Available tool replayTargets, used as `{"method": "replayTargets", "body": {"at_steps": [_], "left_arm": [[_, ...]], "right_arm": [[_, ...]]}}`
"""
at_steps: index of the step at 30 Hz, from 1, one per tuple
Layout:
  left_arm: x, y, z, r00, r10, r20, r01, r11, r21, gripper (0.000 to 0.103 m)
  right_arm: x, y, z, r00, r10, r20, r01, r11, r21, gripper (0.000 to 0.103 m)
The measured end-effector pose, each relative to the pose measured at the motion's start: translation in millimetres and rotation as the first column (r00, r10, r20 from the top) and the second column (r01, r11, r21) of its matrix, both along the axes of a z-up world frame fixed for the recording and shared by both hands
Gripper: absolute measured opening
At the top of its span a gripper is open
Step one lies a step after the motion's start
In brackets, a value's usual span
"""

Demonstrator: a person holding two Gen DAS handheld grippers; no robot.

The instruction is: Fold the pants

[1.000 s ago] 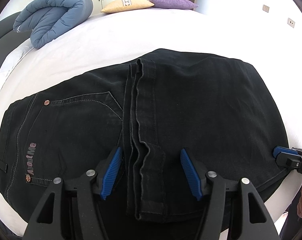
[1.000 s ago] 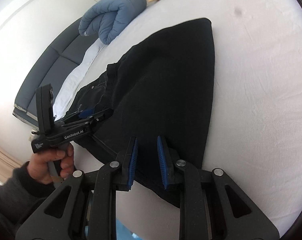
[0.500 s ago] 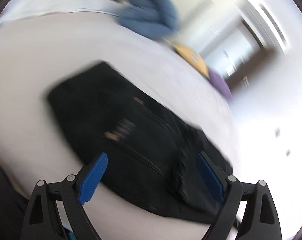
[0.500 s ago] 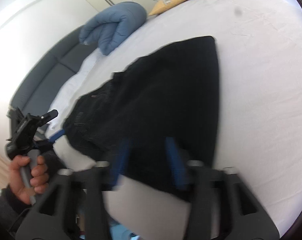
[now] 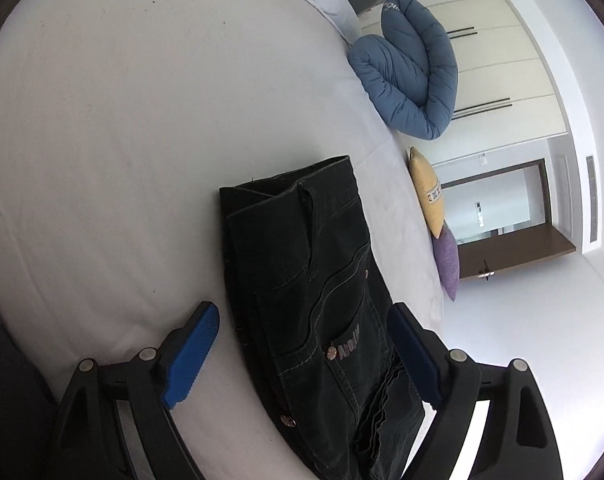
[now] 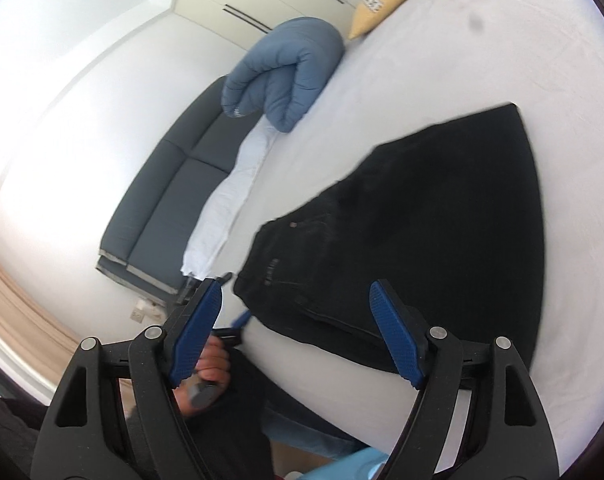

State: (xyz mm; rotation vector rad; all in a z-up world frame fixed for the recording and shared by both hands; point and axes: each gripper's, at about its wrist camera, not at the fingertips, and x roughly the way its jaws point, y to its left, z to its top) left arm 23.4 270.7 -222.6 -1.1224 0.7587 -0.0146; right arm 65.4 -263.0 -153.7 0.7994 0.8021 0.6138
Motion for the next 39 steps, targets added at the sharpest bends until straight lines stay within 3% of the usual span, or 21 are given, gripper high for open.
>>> {"method": "replayTargets", "body": {"at_steps": [7, 10, 15, 19, 24, 31, 35, 39], "left_arm": [[17, 2, -4, 0.999, -0.017, -0.031, 0.017, 1.000, -0.007, 0.087], [25, 5, -6, 0.999, -0.023, -0.046, 0.021, 0.999, -0.029, 0.068], [29, 19, -20, 0.998, -0.014, -0.053, 0.006, 0.989, -0.148, 0.037], [37, 18, -18, 0.999, -0.030, -0.026, 0.025, 0.985, -0.172, 0.025], [37, 16, -8, 1.000, -0.017, 0.006, 0.018, 0.988, -0.154, 0.019], [28, 10, 17, 0.998, -0.037, 0.055, 0.039, 0.998, -0.051, 0.015], [25, 7, 24, 0.997, -0.047, 0.065, 0.049, 0.999, -0.016, 0.014], [20, 2, 30, 0.995, -0.062, 0.079, 0.061, 0.998, 0.024, 0.013]], "right_arm": [[25, 7, 5, 1.000, -0.004, -0.025, 0.006, 0.995, 0.101, 0.069], [33, 10, 6, 0.999, -0.006, -0.037, 0.011, 0.992, 0.125, 0.069], [54, 19, 12, 0.998, 0.016, -0.057, -0.011, 0.995, 0.096, 0.069], [79, 38, 15, 0.993, 0.072, -0.089, -0.068, 0.997, 0.047, 0.069], [117, 77, 4, 0.977, 0.146, -0.157, -0.150, 0.988, -0.016, 0.069], [162, 118, -33, 0.942, 0.208, -0.264, -0.212, 0.977, 0.014, 0.069], [175, 131, -68, 0.897, 0.190, -0.400, -0.231, 0.971, -0.056, 0.068], [174, 132, -76, 0.895, 0.184, -0.406, -0.227, 0.972, -0.059, 0.067]]}}
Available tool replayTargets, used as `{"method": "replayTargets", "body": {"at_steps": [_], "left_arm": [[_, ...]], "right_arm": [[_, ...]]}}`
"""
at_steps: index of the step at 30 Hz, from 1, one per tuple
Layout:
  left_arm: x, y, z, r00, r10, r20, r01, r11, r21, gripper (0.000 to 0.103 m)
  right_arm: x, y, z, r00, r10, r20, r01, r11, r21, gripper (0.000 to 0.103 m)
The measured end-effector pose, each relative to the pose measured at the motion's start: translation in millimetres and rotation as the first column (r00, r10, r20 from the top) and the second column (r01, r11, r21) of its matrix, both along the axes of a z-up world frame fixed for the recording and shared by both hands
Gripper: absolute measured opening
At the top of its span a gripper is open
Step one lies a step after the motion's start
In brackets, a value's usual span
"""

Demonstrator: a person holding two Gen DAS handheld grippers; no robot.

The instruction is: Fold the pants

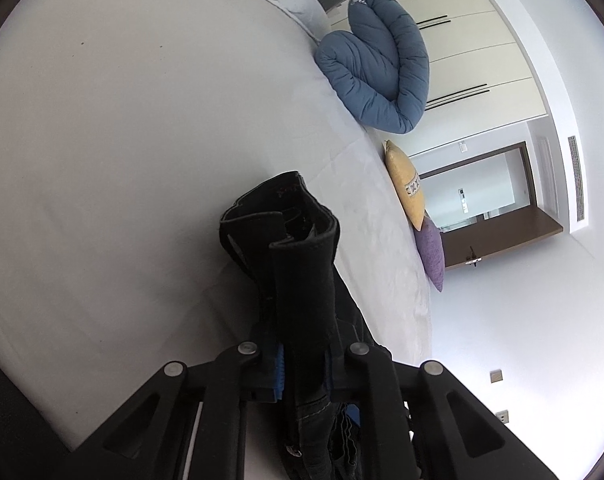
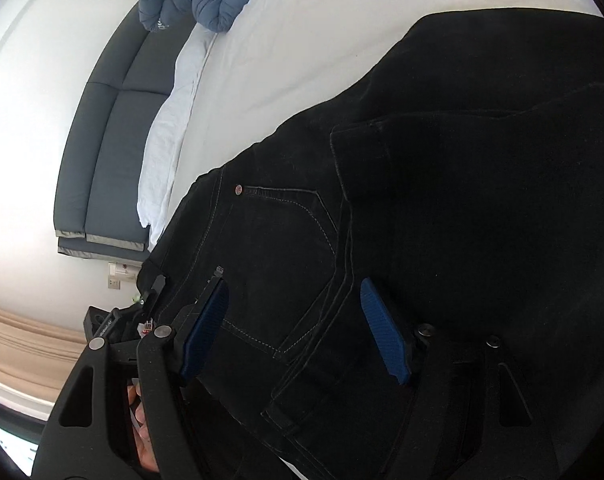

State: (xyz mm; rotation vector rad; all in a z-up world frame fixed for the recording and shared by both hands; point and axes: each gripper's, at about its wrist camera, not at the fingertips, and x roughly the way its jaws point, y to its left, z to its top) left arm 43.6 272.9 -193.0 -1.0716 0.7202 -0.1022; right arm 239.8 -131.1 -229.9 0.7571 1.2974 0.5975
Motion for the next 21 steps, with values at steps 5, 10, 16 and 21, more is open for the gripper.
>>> {"method": "replayTargets", "body": {"at_steps": [5, 10, 16, 21], "left_arm": [[4, -13, 17, 0.999, -0.036, 0.028, 0.034, 0.998, 0.058, 0.012], [11, -46, 58, 0.991, -0.118, 0.069, 0.101, 0.973, 0.207, 0.011], [17, -175, 114, 0.902, -0.416, 0.114, 0.309, 0.807, 0.503, 0.011], [1, -291, 86, 0.774, -0.633, -0.003, 0.452, 0.550, 0.702, 0.011]], "right_arm": [[-4, 8, 1, 0.998, 0.007, 0.055, -0.004, 0.999, -0.050, 0.067], [-11, -16, 7, 0.994, -0.100, 0.031, 0.098, 0.993, 0.071, 0.069], [-26, -83, 29, 0.972, -0.226, 0.065, 0.211, 0.960, 0.186, 0.069], [-49, -153, 21, 0.943, -0.333, 0.017, 0.315, 0.905, 0.285, 0.070]]}}
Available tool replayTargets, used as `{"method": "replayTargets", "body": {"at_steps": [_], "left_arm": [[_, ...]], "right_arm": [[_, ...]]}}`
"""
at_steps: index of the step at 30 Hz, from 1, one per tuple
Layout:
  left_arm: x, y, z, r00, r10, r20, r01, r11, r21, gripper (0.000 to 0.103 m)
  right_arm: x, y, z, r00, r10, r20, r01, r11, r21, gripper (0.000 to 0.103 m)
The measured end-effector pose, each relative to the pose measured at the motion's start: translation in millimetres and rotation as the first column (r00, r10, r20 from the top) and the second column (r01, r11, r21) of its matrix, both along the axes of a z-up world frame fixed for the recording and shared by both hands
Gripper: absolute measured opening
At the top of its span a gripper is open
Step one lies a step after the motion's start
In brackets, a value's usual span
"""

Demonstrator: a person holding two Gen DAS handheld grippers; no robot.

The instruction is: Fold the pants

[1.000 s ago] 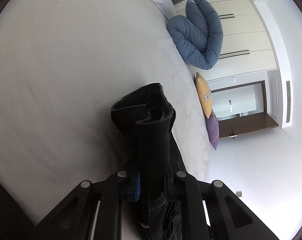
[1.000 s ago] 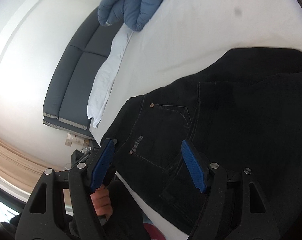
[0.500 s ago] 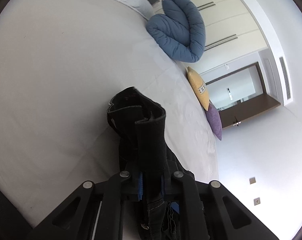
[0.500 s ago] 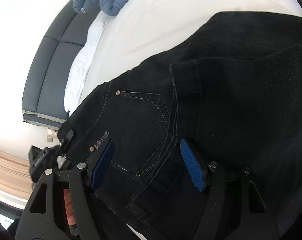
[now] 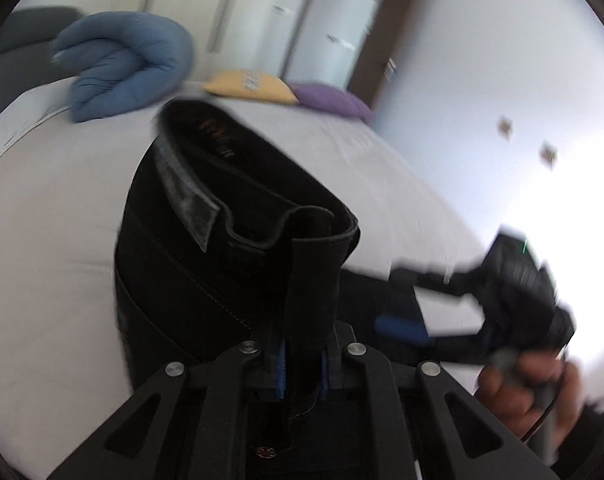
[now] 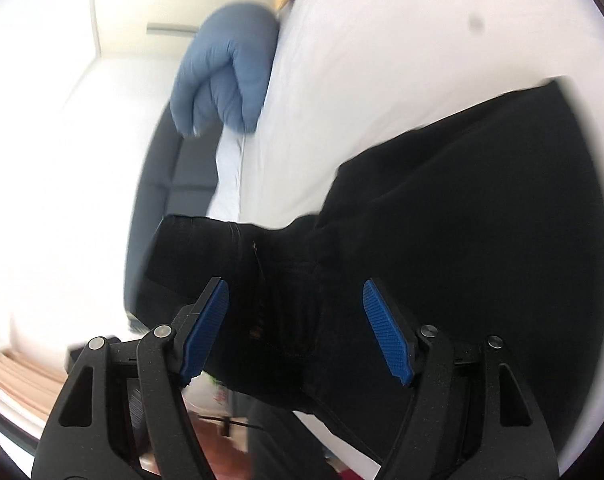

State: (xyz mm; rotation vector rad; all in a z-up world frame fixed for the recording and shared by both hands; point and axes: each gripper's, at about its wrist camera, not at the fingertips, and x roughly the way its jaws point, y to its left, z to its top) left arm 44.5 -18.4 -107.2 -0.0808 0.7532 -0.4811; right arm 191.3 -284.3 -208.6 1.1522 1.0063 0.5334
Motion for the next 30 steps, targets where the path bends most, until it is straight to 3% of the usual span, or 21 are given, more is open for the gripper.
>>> {"method": "replayTargets", "body": {"at_steps": [3, 6, 14, 19, 23, 26, 27, 30], "left_arm": [[-23, -45, -32, 0.993, -0.119, 0.002, 0.117, 0.977, 0.179, 0.011], [-44, -68, -48, 0.981, -0.196, -0.003, 0.189, 0.941, 0.280, 0.011], [-73, -98, -50, 0.949, -0.297, 0.104, 0.205, 0.834, 0.512, 0.011], [-93, -118, -64, 0.902, -0.400, 0.160, 0.208, 0.730, 0.651, 0.011], [-109, -121, -74, 0.867, -0.462, 0.189, 0.203, 0.672, 0.712, 0.011], [-126, -129, -81, 0.825, -0.525, 0.210, 0.196, 0.613, 0.765, 0.011], [-129, -132, -83, 0.813, -0.542, 0.213, 0.196, 0.599, 0.776, 0.011], [-135, -132, -86, 0.803, -0.560, 0.204, 0.209, 0.585, 0.784, 0.011]], "right_arm": [[-15, -42, -11, 0.999, -0.042, -0.033, 0.043, 0.999, 0.009, 0.073], [-25, -61, -18, 0.999, -0.025, -0.039, 0.026, 1.000, 0.012, 0.074], [-21, -53, -13, 0.998, 0.042, -0.047, -0.046, 0.996, -0.075, 0.076], [-14, -34, 3, 0.995, 0.094, -0.021, -0.095, 0.993, -0.067, 0.076], [-11, -22, 16, 0.987, 0.155, -0.027, -0.158, 0.976, -0.152, 0.076], [-6, -17, 14, 0.981, 0.183, -0.060, -0.192, 0.956, -0.220, 0.074], [-4, -18, 12, 0.979, 0.189, -0.080, -0.203, 0.951, -0.235, 0.069], [-3, -18, 3, 0.972, 0.204, -0.113, -0.229, 0.928, -0.293, 0.024]]}}
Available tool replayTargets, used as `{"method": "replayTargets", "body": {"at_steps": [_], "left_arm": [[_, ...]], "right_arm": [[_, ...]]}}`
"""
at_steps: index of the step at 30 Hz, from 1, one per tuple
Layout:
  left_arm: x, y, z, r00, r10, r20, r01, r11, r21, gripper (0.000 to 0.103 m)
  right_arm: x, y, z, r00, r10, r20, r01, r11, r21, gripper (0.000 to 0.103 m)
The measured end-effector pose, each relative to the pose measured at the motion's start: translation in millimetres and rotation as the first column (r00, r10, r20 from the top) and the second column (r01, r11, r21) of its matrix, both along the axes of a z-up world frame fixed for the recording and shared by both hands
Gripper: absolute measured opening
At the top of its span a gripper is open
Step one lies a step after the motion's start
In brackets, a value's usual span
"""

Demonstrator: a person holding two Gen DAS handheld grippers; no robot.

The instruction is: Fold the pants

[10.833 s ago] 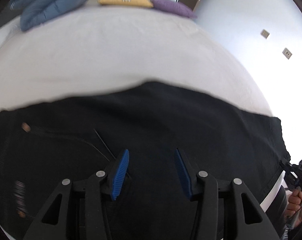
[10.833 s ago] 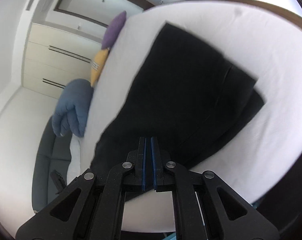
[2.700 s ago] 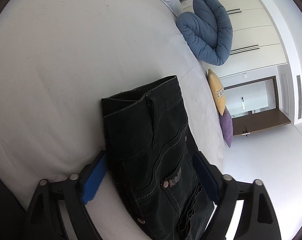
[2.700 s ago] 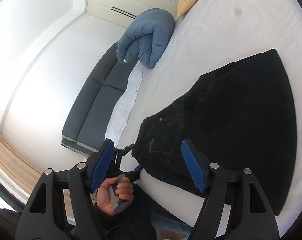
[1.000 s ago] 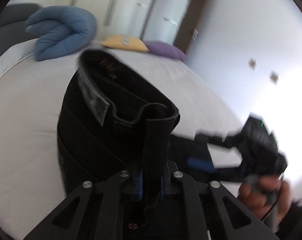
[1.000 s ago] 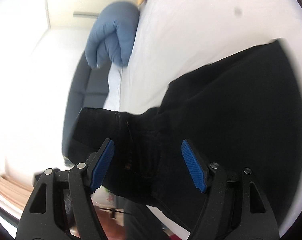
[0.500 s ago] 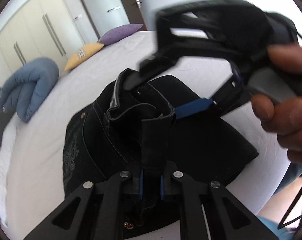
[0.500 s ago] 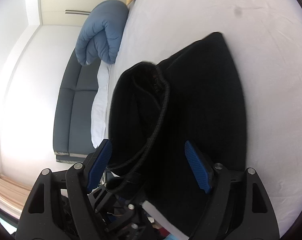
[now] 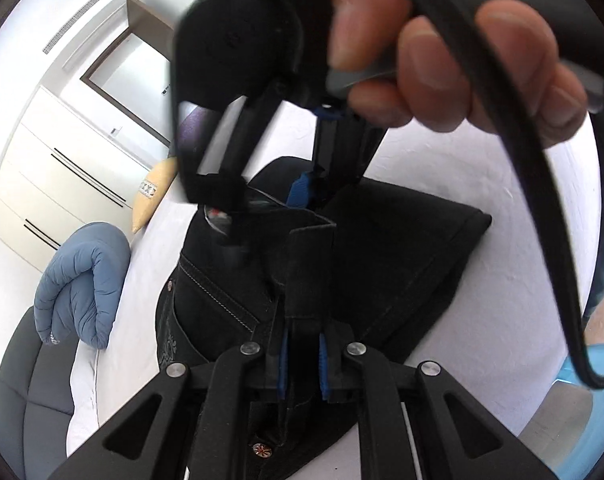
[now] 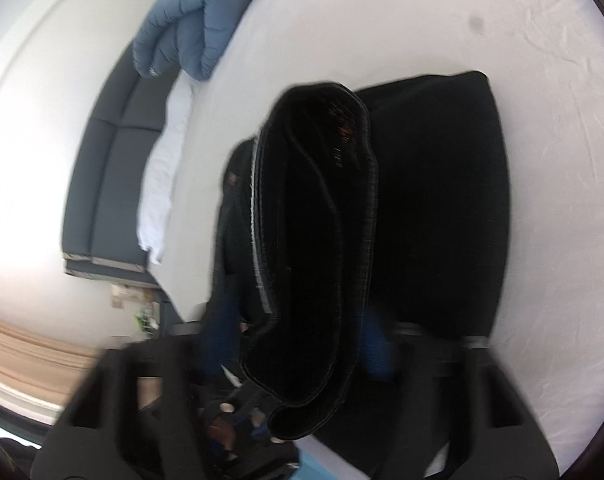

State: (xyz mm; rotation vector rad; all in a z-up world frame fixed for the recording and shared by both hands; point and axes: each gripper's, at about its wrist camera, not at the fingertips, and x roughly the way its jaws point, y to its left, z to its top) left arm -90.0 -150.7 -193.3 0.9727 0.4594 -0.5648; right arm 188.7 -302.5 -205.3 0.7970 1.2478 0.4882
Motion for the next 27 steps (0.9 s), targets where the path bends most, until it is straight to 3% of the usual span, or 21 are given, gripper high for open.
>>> {"method": "replayTargets", "body": {"at_steps": [1, 4, 10, 14, 23, 26, 27], "left_arm": [[-2, 1, 1, 1.000, -0.005, -0.004, 0.005, 1.000, -0.002, 0.011], [0, 1, 1, 1.000, -0.026, 0.001, 0.026, 1.000, 0.004, 0.011], [-4, -4, 4, 0.995, -0.098, 0.014, 0.098, 0.995, 0.011, 0.011], [-5, -10, -4, 0.993, -0.122, -0.006, 0.122, 0.992, 0.020, 0.011], [21, 0, -10, 0.992, -0.122, -0.032, 0.122, 0.993, 0.001, 0.011], [26, 6, 3, 0.993, -0.092, -0.069, 0.088, 0.995, -0.056, 0.021], [26, 10, 9, 0.993, -0.085, -0.080, 0.079, 0.994, -0.078, 0.032]], "right_arm": [[-1, -2, -3, 1.000, -0.010, -0.009, 0.009, 1.000, -0.026, 0.016], [-7, -9, -12, 0.998, -0.057, 0.011, 0.057, 0.998, -0.005, 0.012], [-44, -32, -18, 0.982, -0.179, 0.066, 0.176, 0.983, 0.047, 0.010], [-62, -49, -29, 0.967, -0.254, 0.034, 0.249, 0.963, 0.100, 0.010], [-78, -54, -48, 0.952, -0.305, 0.004, 0.302, 0.944, 0.137, 0.009], [-77, -51, -52, 0.953, -0.300, 0.026, 0.294, 0.946, 0.135, 0.008], [-77, -51, -53, 0.953, -0.301, 0.024, 0.295, 0.945, 0.144, 0.008]]}}
